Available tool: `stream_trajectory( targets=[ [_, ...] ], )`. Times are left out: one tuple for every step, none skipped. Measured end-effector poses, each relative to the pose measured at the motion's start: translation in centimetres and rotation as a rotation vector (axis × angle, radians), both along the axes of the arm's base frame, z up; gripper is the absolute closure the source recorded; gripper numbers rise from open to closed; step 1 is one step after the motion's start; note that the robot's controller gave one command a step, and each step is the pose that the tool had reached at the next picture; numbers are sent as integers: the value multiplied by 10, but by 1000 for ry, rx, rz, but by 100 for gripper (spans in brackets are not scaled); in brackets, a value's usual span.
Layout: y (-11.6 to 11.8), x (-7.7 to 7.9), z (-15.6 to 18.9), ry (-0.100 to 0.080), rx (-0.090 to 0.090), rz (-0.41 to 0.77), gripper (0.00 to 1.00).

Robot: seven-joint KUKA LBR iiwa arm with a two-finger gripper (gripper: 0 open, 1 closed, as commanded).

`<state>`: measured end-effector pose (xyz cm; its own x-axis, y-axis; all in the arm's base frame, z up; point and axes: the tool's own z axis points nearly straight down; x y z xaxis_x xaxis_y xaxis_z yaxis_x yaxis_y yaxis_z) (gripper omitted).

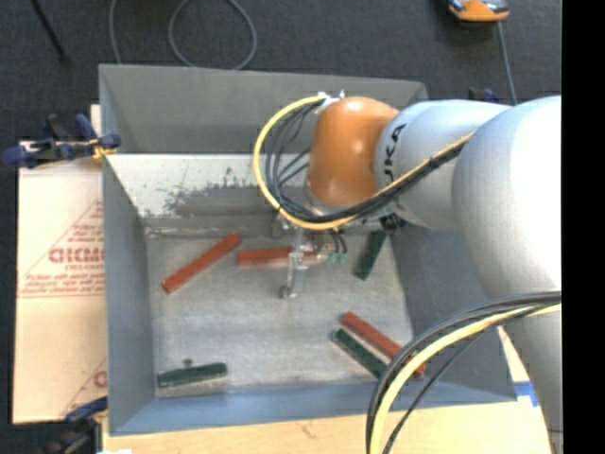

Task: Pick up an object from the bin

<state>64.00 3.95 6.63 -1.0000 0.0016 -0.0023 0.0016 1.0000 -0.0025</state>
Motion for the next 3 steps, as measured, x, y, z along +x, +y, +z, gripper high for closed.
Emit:
stream_trajectory(
  targets=[
    [0, 2, 1, -4, 4, -3, 0],
    [-1, 3, 3, -6, 5, -8, 0],
    [-1, 5, 4, -9, 5, -13, 0]
  ],
)
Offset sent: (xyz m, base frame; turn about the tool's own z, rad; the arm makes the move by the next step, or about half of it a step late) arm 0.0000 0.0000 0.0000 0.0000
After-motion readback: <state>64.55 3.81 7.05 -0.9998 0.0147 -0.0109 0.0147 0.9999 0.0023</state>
